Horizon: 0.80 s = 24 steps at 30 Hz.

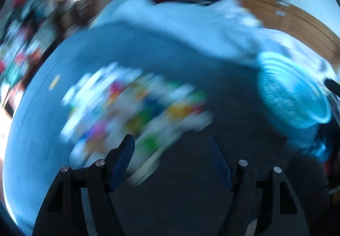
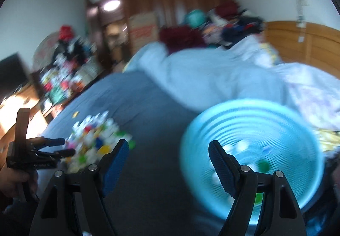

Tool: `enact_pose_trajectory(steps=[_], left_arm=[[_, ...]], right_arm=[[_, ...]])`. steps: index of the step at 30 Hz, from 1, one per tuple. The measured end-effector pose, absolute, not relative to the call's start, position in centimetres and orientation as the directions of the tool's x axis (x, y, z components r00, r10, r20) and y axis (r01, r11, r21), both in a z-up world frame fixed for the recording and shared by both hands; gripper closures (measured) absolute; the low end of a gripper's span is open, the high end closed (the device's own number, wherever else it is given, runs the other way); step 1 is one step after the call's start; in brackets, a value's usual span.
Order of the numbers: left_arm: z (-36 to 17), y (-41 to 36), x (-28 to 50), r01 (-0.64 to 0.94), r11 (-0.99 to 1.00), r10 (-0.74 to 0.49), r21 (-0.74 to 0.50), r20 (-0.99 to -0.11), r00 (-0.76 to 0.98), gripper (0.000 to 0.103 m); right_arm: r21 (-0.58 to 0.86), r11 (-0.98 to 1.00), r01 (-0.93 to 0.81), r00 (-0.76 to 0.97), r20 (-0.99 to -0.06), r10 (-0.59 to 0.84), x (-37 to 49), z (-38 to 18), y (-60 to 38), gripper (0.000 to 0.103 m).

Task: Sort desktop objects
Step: 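Move both open grippers back over the cap pile, then grasp a white cap with the left gripper while the right gripper grasps another white cap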

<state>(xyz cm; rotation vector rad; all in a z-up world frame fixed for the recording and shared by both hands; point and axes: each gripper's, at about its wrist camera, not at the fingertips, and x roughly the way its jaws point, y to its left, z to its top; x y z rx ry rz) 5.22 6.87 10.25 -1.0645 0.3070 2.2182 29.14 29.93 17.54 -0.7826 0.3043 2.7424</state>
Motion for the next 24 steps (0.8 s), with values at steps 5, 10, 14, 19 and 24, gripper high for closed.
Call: enact_pose_trajectory(steps=[5,10,14,19,24], left_arm=[[5.2,0.6,2.4,-0.491,-0.869,0.328,-0.071,-0.824,-0.462,0.039],[2.6,0.6,0.5,-0.507,-0.857,0.339,-0.085,-0.835,-0.433,0.061],[2.1,1.0,-1.1,-0.518,-0.85,0.359,-0.091,-0.821,-0.443,0.061],[1.9,0.6,-2.1,-0.539,-0.836,0.385,-0.103,-0.81,-0.442,0.076],[3.1,-2.7,-0.8,-0.511,-0.839,0.432,-0.188,-0.8,-0.415,0.076]], right_arm=[[0.132,-0.969,-0.209,-0.791,-0.605,0.089,25.5,14.9,26.2,0.021],[0.109,-0.979,-0.173,-0.783,-0.618,0.069,23.5,14.6,24.4,0.021],[0.091,-0.98,-0.174,-0.77,-0.634,0.078,22.1,14.4,23.4,0.022],[0.078,-0.986,-0.147,-0.76,-0.646,0.062,20.4,14.1,22.0,0.032],[0.119,-0.984,-0.135,-0.76,-0.65,0.026,18.2,12.5,22.4,0.033]])
